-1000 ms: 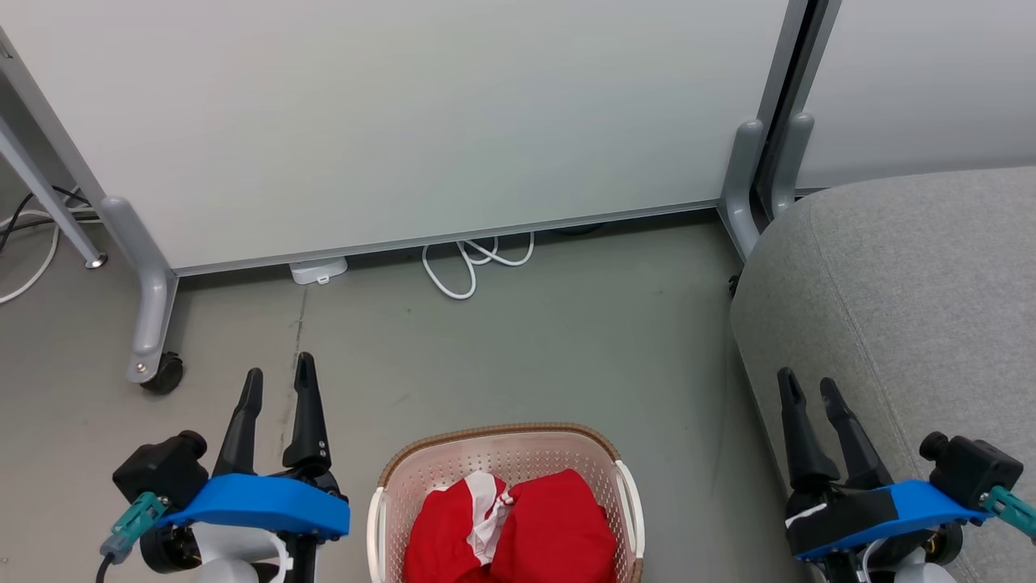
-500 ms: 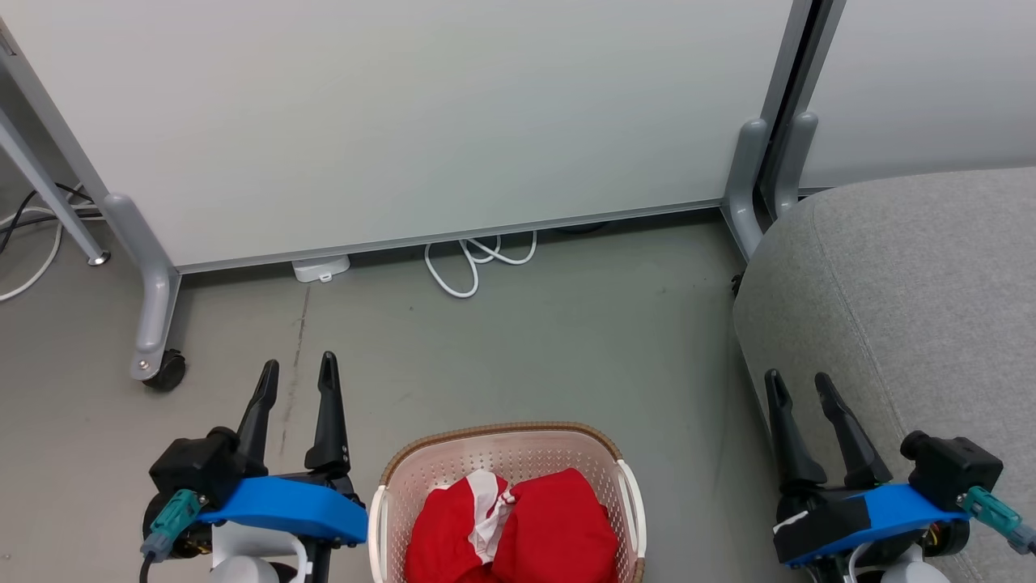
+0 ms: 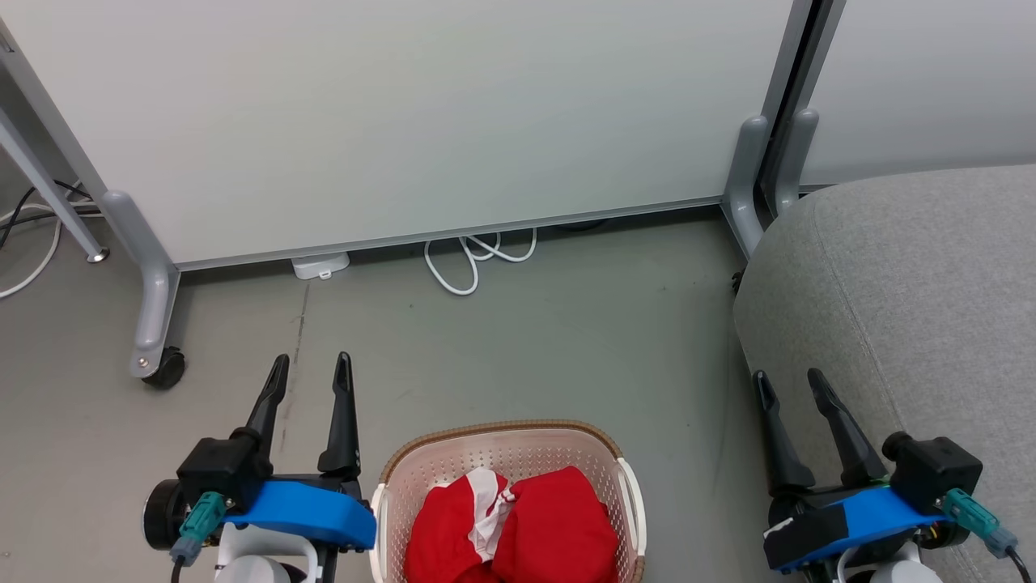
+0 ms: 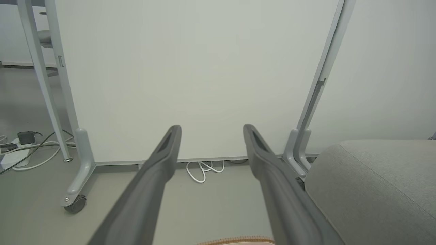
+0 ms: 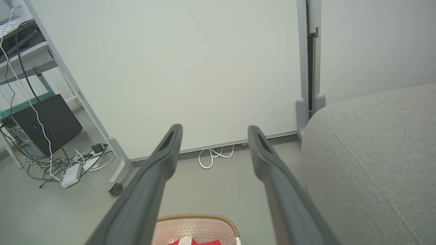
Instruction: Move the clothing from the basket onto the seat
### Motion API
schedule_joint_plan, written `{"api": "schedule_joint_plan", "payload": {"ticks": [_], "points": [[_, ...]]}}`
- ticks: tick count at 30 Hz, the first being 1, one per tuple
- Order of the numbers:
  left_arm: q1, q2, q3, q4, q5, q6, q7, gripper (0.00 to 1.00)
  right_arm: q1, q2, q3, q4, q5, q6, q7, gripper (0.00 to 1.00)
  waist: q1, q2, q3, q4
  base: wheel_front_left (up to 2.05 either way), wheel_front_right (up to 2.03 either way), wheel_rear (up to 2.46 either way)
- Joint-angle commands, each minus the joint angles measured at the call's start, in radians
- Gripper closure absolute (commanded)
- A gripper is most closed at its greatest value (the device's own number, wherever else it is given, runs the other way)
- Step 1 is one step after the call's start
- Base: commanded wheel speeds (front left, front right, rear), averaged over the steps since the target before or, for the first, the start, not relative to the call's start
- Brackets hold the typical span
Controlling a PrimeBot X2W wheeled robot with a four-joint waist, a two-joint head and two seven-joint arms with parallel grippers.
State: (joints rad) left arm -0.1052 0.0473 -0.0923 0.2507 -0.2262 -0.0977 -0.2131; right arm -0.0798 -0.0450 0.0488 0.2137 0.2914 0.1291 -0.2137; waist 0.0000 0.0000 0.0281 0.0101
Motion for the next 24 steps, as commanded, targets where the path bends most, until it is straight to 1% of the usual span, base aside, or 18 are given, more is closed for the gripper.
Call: {"api": "schedule_joint_plan", "payload": {"ticks": [1, 12, 24], "points": [[-0.019, 0.004, -0.004, -0.003, 0.019, -0.002, -0.009, 0.0, -0.019, -0.007, 0.003, -0.005, -0.018, 0.002, -0.008, 0.0, 0.0, 0.0, 0.0, 0.0, 0.0, 0.0, 0.0], [-0.023, 0.004, -0.011, 0.002, 0.102, -0.007, -0.03, 0.0, -0.019, -0.008, 0.013, -0.003, -0.099, 0.002, -0.029, 0.0, 0.0, 0.0, 0.002, 0.003, 0.0, 0.0, 0.0], [-0.027, 0.004, -0.018, 0.031, 0.156, -0.017, -0.051, 0.0, -0.016, -0.008, 0.023, -0.003, -0.177, 0.002, -0.051, 0.0, 0.0, 0.0, 0.006, 0.006, 0.0, 0.0, 0.0]]}}
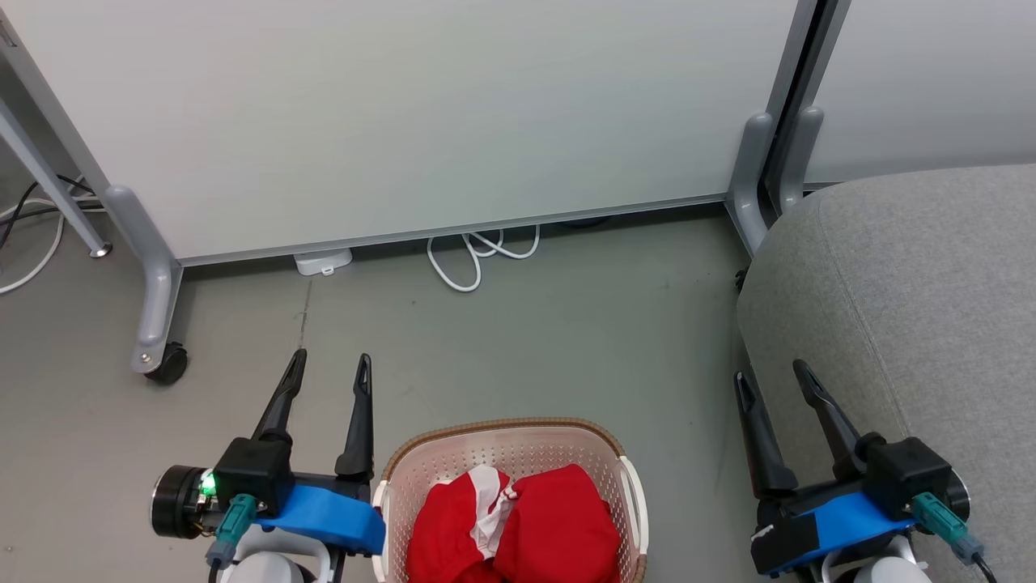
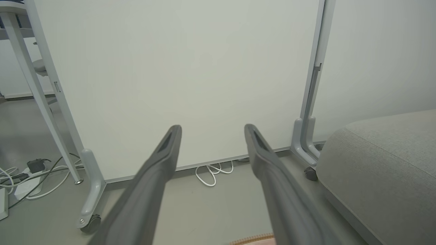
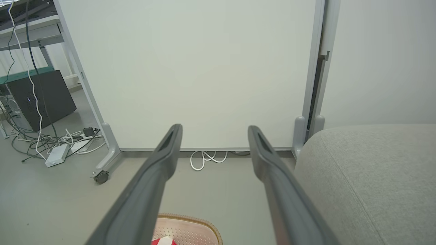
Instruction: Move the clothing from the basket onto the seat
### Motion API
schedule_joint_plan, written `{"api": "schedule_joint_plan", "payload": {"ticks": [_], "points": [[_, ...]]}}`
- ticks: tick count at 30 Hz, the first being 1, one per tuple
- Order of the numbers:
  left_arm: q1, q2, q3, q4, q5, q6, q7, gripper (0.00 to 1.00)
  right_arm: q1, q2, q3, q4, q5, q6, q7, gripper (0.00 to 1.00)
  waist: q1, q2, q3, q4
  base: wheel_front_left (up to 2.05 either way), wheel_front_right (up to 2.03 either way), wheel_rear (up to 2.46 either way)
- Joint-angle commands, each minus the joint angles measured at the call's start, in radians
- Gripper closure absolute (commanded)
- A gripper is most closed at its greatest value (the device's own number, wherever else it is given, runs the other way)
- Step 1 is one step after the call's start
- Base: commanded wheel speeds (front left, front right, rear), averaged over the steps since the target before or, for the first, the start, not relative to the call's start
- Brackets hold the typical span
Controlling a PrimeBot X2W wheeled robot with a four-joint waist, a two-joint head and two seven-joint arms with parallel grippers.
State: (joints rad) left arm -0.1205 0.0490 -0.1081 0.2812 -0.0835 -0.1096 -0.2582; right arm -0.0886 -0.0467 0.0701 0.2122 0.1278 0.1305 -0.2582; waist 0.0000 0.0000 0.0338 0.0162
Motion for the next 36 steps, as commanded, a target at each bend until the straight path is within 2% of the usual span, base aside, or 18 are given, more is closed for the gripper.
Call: {"api": "schedule_joint_plan", "payload": {"ticks": [1, 25, 32, 36], "points": [[-0.012, 0.003, -0.003, 0.004, 0.018, -0.006, -0.008, 0.0, -0.007, -0.007, 0.003, -0.001, -0.018, 0.0, -0.009, 0.0, 0.0, 0.0, 0.0, 0.0, 0.0, 0.0, 0.0], [-0.042, 0.002, -0.021, 0.053, 0.006, -0.014, -0.008, 0.0, -0.009, -0.006, 0.004, 0.003, -0.003, 0.0, -0.008, 0.0, 0.0, 0.0, 0.011, -0.004, 0.0, 0.0, 0.0], [-0.133, 0.025, -0.069, 0.128, 0.032, -0.022, -0.007, 0.0, -0.048, -0.006, 0.014, -0.007, -0.005, 0.0, -0.008, 0.0, 0.0, 0.0, 0.078, -0.038, 0.0, 0.0, 0.0], [-0.205, 0.055, -0.135, 0.2, 0.033, -0.021, -0.008, 0.0, -0.082, -0.006, 0.02, -0.016, -0.005, 0.0, -0.008, 0.0, 0.0, 0.0, 0.14, -0.073, 0.0, 0.0, 0.0]]}}
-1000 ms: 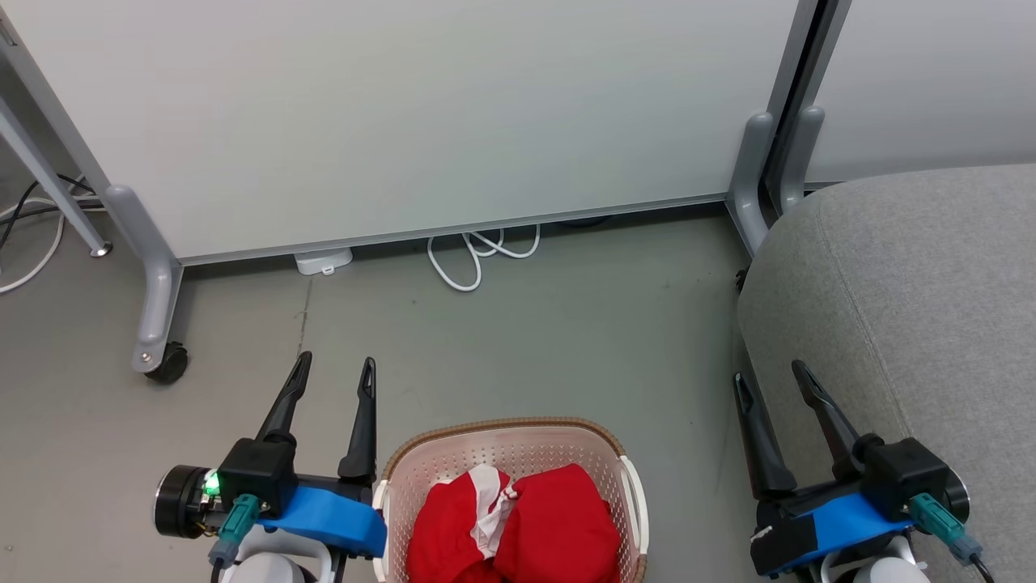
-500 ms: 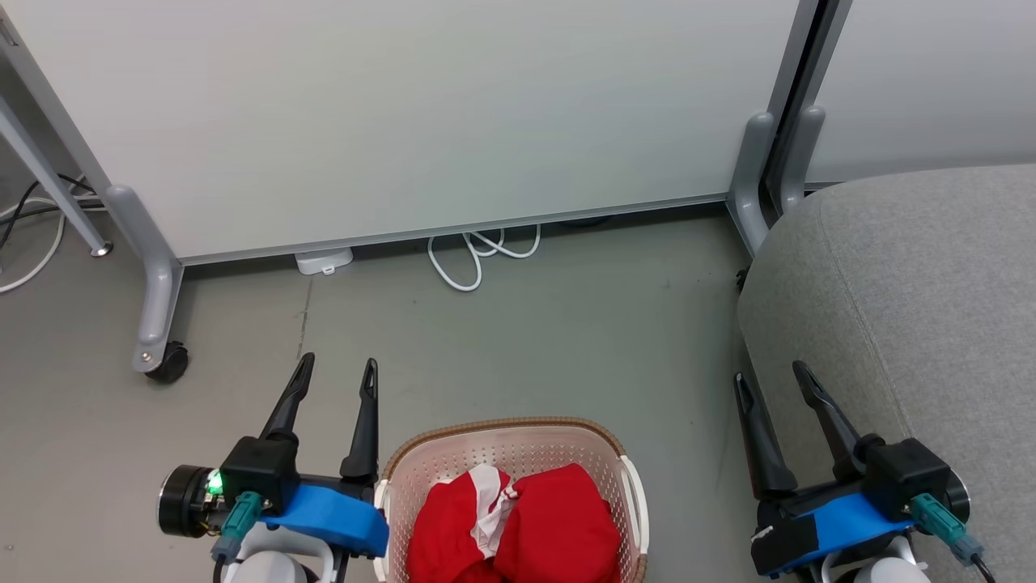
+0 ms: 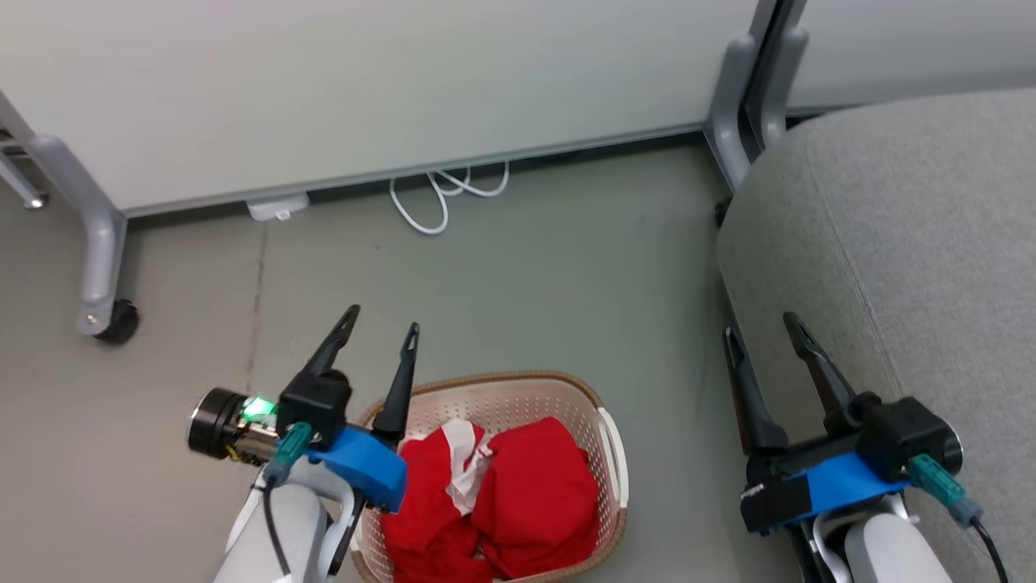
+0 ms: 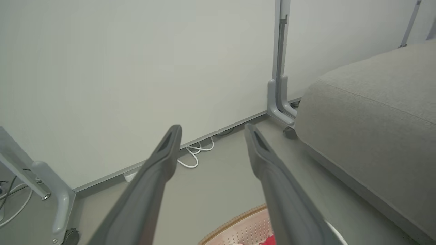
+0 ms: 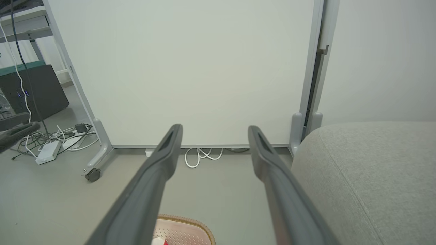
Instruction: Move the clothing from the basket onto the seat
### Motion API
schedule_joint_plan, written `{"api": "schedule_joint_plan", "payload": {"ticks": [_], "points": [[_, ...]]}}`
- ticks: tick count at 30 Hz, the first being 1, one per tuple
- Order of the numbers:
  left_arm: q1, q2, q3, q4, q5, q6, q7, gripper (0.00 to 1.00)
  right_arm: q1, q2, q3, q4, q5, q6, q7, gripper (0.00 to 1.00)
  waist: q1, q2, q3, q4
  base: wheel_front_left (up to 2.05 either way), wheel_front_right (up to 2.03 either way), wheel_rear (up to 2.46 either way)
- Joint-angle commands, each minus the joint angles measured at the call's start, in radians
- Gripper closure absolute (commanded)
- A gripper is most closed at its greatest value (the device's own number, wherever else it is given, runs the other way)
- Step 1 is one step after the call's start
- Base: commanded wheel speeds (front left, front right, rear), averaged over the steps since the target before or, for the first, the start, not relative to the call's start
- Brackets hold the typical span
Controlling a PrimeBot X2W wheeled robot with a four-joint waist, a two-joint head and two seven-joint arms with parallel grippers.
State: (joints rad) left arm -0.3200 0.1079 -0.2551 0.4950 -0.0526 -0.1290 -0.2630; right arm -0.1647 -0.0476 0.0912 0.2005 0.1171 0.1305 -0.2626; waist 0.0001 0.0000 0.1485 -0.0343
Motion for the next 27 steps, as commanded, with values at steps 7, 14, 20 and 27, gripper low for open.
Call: {"api": "schedule_joint_plan", "payload": {"ticks": [7, 14, 20, 27], "points": [[-0.136, 0.081, -0.184, 0.165, -0.028, -0.002, -0.003, 0.0, -0.077, -0.005, 0.012, -0.017, 0.018, 0.0, -0.003, 0.0, -0.0001, 0.0, 0.152, -0.097, 0.0, 0.0, 0.0], [-0.259, 0.148, -0.393, 0.363, -0.055, -0.002, -0.003, 0.0, -0.143, -0.004, 0.028, -0.036, 0.035, 0.0, -0.003, 0.0, -0.0001, 0.0, 0.286, -0.161, 0.0, 0.0, 0.0], [-0.36, 0.168, -0.571, 0.556, -0.085, -0.002, -0.002, 0.0, -0.193, -0.004, 0.036, -0.058, 0.047, 0.0, -0.003, 0.0, -0.0001, 0.0, 0.398, -0.195, 0.0, 0.0, 0.0], [-0.458, 0.184, -0.754, 0.7, -0.113, -0.002, 0.056, 0.0, -0.253, -0.004, 0.037, -0.083, 0.059, 0.0, -0.003, 0.0, -0.0001, 0.0, 0.523, -0.222, 0.0, 0.0, 0.0]]}}
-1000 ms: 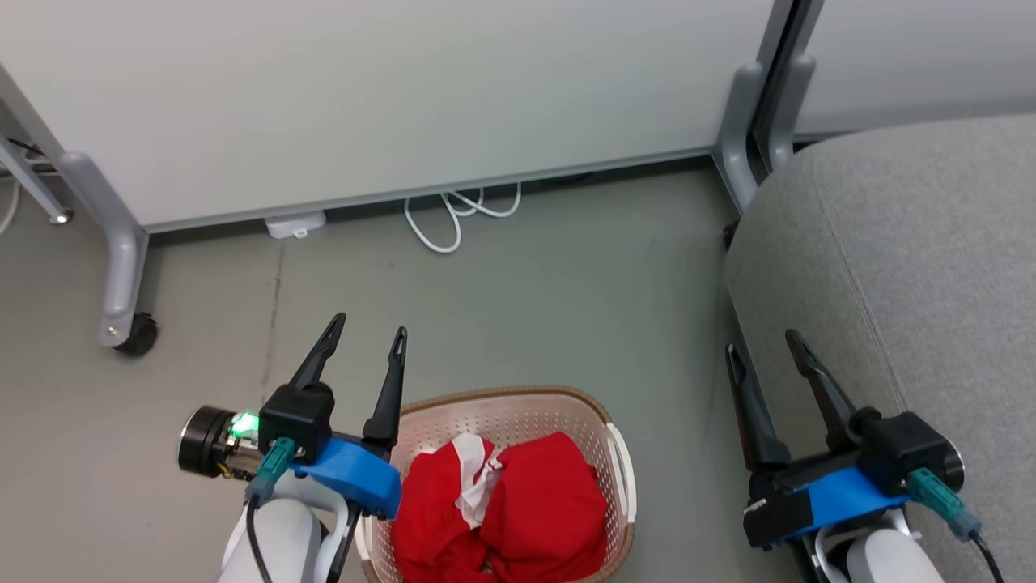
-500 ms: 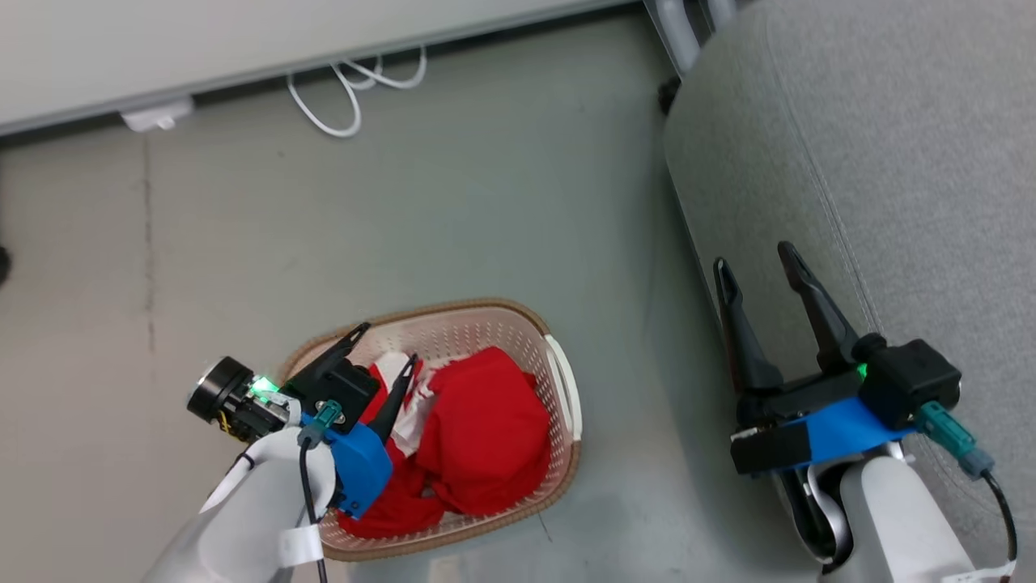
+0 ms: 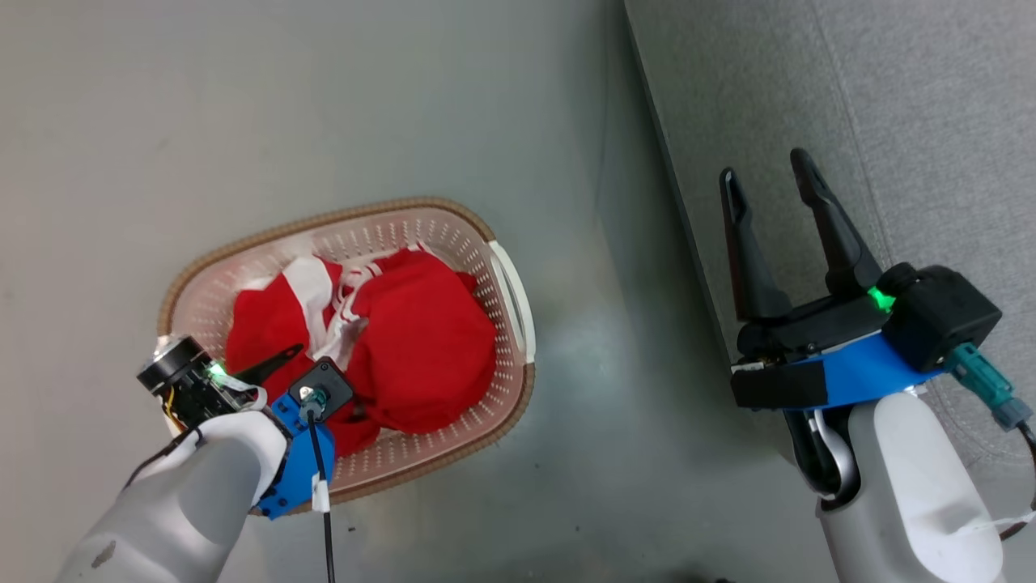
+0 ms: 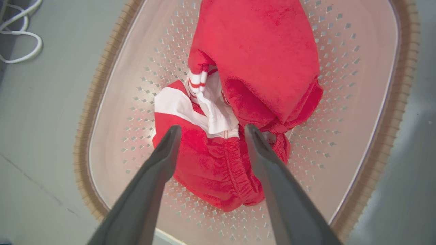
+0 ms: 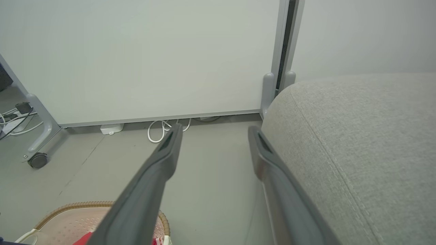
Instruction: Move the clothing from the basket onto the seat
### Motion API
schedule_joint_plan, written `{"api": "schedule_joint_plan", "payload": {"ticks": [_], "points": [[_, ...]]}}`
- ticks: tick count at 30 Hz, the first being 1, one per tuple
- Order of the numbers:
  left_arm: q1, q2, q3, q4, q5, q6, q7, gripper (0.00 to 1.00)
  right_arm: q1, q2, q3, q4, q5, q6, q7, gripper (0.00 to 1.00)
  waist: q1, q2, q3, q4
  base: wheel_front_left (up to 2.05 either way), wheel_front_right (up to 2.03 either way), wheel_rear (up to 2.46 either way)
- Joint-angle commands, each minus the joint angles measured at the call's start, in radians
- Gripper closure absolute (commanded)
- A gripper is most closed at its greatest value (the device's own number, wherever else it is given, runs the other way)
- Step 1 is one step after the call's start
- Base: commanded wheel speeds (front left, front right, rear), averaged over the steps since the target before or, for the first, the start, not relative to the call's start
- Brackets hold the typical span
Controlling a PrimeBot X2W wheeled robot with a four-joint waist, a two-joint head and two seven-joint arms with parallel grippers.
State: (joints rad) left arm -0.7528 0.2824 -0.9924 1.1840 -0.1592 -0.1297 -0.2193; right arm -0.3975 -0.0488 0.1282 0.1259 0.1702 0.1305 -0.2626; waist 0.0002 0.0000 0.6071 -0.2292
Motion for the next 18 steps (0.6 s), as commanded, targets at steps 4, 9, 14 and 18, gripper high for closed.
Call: {"api": "schedule_joint_plan", "payload": {"ticks": [4, 9, 14, 18], "points": [[-0.076, 0.022, -0.097, 0.05, -0.021, -0.001, 0.074, 0.0, -0.051, -0.003, -0.005, -0.025, 0.013, 0.0, -0.003, 0.0, -0.0002, 0.0, 0.133, -0.04, 0.0, 0.0, 0.0], [-0.138, 0.04, -0.185, 0.07, -0.024, -0.001, 0.129, 0.0, -0.083, -0.003, -0.002, -0.048, 0.027, 0.0, -0.003, 0.0, -0.0002, 0.0, 0.208, -0.056, 0.0, 0.0, 0.0], [-0.193, 0.059, -0.238, 0.083, -0.028, -0.001, 0.181, 0.0, -0.103, -0.003, -0.001, -0.071, 0.035, 0.0, -0.003, 0.0, -0.0002, 0.0, 0.278, -0.071, 0.0, 0.0, 0.0], [-0.227, 0.075, -0.264, 0.09, -0.015, -0.001, 0.231, 0.0, -0.112, -0.003, -0.007, -0.085, 0.044, 0.0, -0.003, 0.0, -0.0002, 0.0, 0.326, -0.084, 0.0, 0.0, 0.0]]}}
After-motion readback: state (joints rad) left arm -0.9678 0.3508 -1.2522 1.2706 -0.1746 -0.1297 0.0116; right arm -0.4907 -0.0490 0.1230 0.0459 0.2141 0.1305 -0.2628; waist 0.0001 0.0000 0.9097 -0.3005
